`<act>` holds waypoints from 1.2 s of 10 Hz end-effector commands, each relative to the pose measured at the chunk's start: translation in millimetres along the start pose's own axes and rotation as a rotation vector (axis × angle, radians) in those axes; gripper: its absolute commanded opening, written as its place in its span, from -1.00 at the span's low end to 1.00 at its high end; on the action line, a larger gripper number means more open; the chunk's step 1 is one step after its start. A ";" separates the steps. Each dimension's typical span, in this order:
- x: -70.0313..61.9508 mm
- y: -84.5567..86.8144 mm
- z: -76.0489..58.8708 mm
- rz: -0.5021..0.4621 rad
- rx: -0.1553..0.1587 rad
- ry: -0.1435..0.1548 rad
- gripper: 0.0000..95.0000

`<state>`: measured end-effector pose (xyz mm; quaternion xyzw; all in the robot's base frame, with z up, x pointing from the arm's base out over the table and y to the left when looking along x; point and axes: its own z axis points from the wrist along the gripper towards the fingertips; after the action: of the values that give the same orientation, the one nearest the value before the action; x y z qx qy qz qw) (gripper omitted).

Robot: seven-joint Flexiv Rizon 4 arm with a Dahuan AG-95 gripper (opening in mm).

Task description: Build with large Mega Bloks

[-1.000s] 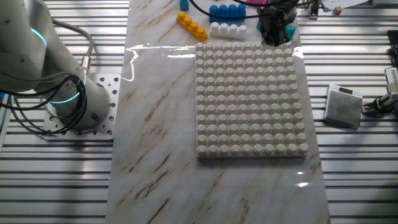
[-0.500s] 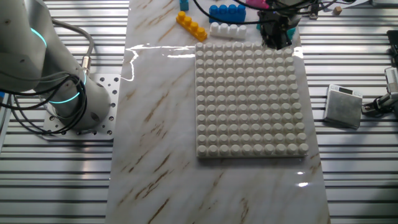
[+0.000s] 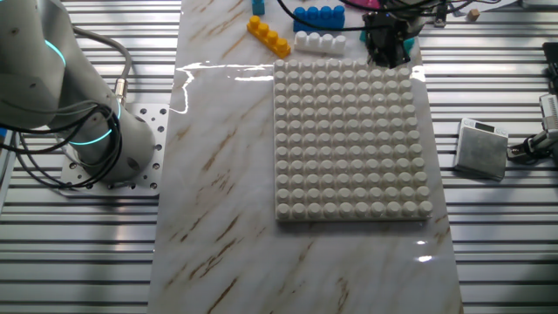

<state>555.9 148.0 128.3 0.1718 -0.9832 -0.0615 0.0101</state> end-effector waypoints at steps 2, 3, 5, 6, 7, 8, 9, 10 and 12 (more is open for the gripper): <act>-36.5 35.2 19.3 0.154 0.004 -0.009 -1.00; -40.4 40.0 21.5 0.162 0.004 -0.011 -1.00; -56.3 55.2 28.2 0.182 0.005 -0.013 -1.00; -62.4 61.8 31.3 0.184 0.007 -0.012 -1.00; -65.8 67.8 34.2 0.183 0.009 -0.012 -1.00; -66.1 68.7 34.4 0.180 0.008 -0.009 -1.00; -66.0 68.6 34.1 0.179 0.007 -0.009 -1.00; -65.8 68.4 33.9 0.170 0.005 -0.018 -1.00; -65.8 68.4 33.9 0.167 -0.012 -0.034 -1.00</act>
<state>592.1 236.6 102.3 0.0878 -0.9937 -0.0700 -0.0027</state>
